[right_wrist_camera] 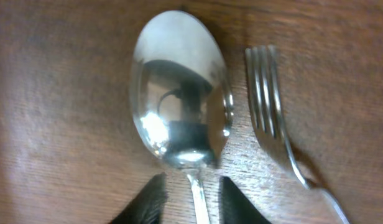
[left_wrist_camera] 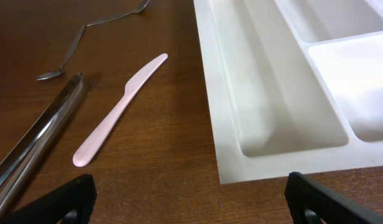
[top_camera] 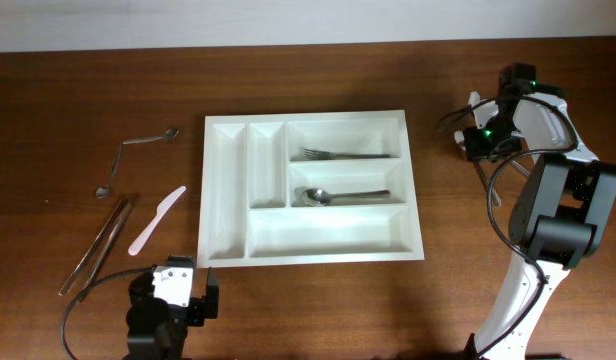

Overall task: Pack container
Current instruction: 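Lower the right gripper toward the remaining silver spoon's handle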

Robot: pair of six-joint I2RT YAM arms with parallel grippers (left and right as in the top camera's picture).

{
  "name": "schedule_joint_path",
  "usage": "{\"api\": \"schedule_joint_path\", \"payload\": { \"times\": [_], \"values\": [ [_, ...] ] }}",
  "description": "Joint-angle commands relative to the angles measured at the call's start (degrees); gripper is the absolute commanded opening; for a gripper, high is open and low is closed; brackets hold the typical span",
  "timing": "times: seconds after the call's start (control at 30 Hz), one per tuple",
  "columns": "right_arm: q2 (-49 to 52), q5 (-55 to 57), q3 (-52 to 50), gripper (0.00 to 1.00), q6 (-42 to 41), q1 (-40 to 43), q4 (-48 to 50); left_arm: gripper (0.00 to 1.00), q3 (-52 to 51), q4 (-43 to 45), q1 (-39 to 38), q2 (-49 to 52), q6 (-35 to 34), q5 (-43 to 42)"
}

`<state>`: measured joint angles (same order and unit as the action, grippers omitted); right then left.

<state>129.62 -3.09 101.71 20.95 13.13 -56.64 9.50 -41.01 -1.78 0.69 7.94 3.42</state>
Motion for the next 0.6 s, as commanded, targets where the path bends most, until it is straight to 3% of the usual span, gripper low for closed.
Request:
{"api": "schedule_joint_path", "payload": {
  "times": [0.0,0.33,0.4,0.5,0.57],
  "values": [
    [1.42,-0.76,-0.57,0.4,0.0,-0.35,0.52,0.99,-0.17,-0.22,-0.2,-0.39,0.74,0.46],
    [4.31,-1.29,-0.57,0.36,-0.44,-0.37,0.44,0.99,-0.17,-0.22,-0.2,-0.39,0.74,0.46],
    [4.76,-1.62,-0.57,0.3,-0.44,-0.37,0.35,0.99,-0.17,-0.22,-0.2,-0.39,0.74,0.46],
    [4.81,-1.64,-0.57,0.11,-0.44,-0.37,0.63,0.99,-0.17,-0.22,-0.2,-0.39,0.74,0.46],
    [4.81,-1.62,-0.57,0.06,-0.44,-0.37,0.74,0.99,-0.17,-0.22,-0.2,-0.39,0.74,0.46]
  ]
}}
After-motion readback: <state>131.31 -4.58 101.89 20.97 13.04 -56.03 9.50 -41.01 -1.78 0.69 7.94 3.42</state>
